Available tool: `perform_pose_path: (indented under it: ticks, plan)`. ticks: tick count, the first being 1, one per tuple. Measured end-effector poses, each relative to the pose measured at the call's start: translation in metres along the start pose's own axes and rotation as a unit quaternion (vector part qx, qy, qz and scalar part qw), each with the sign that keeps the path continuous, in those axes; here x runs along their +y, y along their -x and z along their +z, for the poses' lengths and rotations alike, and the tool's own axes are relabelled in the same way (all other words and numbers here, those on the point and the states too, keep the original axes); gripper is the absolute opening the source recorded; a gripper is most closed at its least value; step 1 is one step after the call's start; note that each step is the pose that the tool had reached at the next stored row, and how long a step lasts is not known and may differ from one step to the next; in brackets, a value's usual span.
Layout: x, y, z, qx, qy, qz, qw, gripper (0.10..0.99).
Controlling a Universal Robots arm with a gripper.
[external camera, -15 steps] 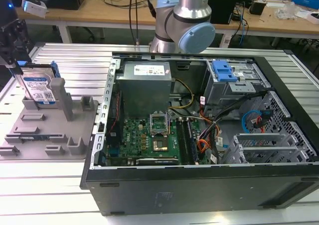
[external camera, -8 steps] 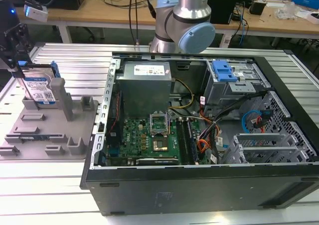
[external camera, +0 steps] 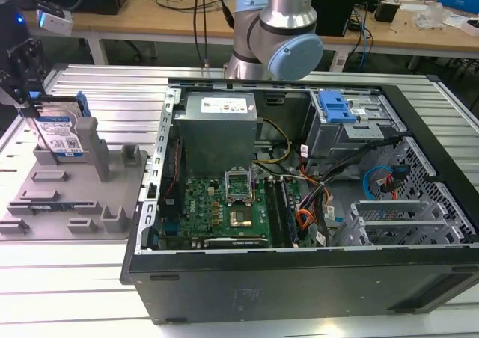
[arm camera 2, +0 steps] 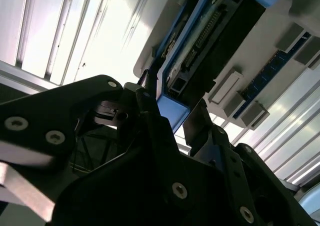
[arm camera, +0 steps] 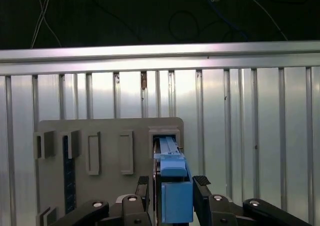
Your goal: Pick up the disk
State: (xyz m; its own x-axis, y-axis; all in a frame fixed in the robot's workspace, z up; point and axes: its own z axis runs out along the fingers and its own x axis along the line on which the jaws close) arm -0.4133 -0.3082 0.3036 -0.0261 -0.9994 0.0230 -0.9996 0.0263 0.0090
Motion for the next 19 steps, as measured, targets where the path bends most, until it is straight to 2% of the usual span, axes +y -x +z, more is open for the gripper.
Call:
perform_pose_path:
  ticks: [14,15,16,19]
  plan:
    - [-0.0021,-0.0001,0.0035,-0.0003,0.0001,0.000,1.0000,0.471]
    - [-0.0021,-0.0001,0.0035,-0.0003,0.0001,0.000,1.0000,0.455]
    - [-0.0021,-0.0001,0.0035,-0.0003,0.0001,0.000,1.0000,0.384]
    - [-0.0021,-0.0001,0.0036,-0.0003,0.0001,0.000,1.0000,0.384]
